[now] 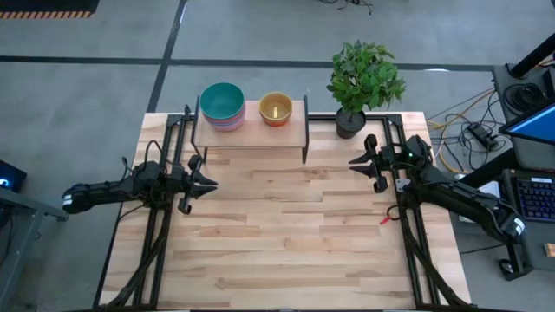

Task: Place and stack bowls onto a shelf
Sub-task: Return to Home Position

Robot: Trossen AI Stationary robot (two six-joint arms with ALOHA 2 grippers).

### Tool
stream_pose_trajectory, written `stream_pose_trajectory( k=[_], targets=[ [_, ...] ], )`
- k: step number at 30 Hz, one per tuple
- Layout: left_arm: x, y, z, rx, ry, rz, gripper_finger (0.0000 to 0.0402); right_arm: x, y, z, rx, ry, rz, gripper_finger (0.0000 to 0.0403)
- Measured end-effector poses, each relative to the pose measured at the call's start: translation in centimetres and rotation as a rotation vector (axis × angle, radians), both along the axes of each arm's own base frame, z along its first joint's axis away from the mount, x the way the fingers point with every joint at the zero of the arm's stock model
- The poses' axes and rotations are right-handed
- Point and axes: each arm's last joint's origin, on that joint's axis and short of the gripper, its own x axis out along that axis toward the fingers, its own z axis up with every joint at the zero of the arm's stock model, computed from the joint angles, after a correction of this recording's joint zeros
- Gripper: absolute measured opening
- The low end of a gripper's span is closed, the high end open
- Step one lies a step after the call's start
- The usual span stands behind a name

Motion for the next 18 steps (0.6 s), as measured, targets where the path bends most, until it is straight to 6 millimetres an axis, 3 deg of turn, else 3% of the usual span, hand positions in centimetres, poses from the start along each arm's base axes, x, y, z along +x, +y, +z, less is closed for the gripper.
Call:
stream_pose_trajectory(
  k=[5,18],
  targets=[
    [0.0,0.1,0.0,-0.006,-0.002,0.048,0.0038,-0.8,-0.1,-1.1,0.025,0.006,0.002,0.0072],
    [0.1,0.3,-0.1,-0.108,0.026,0.075,0.0038,-2.4,0.4,0.4,-0.088,-0.067,0.059,0.0072]
  ],
)
